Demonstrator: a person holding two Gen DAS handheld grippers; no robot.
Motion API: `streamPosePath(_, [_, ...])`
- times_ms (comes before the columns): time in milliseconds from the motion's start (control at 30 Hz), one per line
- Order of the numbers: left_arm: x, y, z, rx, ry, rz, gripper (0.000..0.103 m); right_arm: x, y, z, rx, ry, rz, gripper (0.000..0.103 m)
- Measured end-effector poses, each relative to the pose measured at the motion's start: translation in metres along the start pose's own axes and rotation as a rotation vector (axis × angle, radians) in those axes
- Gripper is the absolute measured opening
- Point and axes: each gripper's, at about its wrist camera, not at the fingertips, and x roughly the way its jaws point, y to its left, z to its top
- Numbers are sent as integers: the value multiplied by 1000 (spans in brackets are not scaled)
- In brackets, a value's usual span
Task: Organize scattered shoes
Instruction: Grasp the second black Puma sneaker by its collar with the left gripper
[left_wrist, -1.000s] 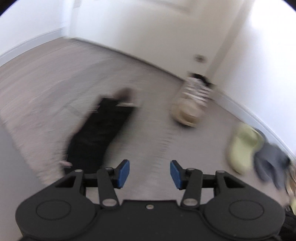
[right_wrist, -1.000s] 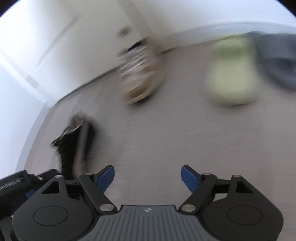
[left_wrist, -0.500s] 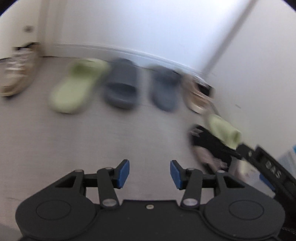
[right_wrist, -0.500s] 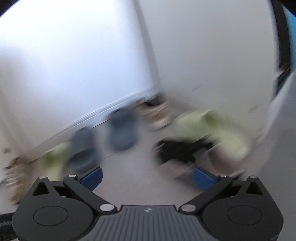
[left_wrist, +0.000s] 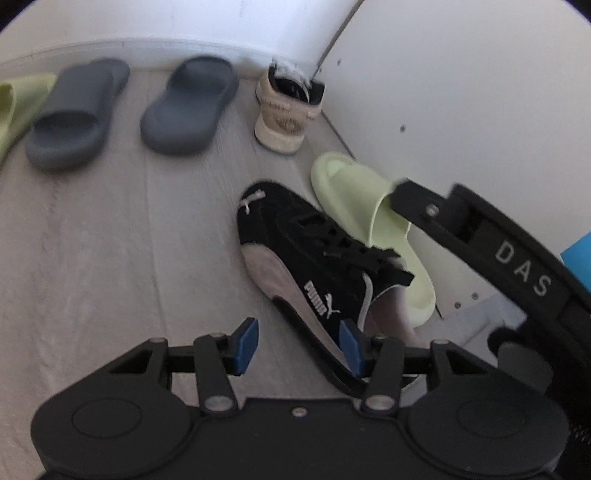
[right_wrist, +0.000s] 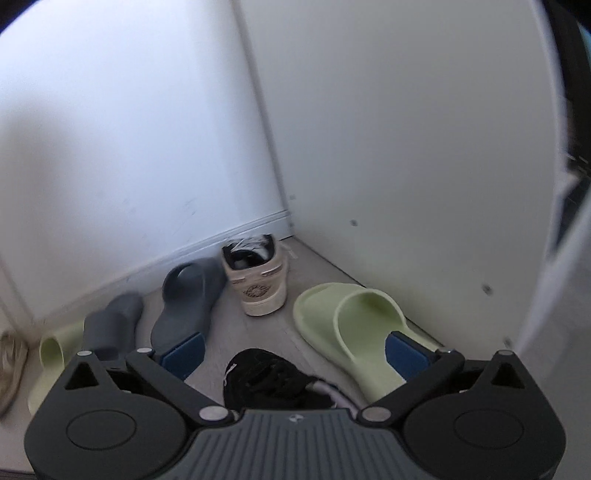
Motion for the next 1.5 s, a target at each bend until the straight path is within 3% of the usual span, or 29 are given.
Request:
streamPosePath(167, [9,-2,-2,11,1,3,49,32,-2,3,-151,89,78,103])
streamPosePath(300, [5,1,0,3,-10,-13,49,43,5,6,-188,109,89,103])
streamPosePath(600, [10,-10,2,34,-8,-56,50,42,-13,12,-156,92,32,103])
streamPosePath(867, [27,-27,4,52,9,-25,47,34,-30,11,-108,82,-28,103])
streamPosePath(1000, [34,-27,4,51,4,19,40,32,-33,5,-115,97,-52,103])
streamPosePath(1100, [37,-43,-4,139,-12,96,39,30,-33,0,-108,103,-54,103])
streamPosePath(1233, [42,-60,-15,221,-13,168,49,28,-34,-3,-97,105,-67,103])
streamPosePath(1400, [43,-43,-8,98,15,117,52,21,-43,1,-71,83,-85,103])
streamPosePath(1500, [61,-38,-11,12,111,114,58,19,-49,2,-63,84,-92,103])
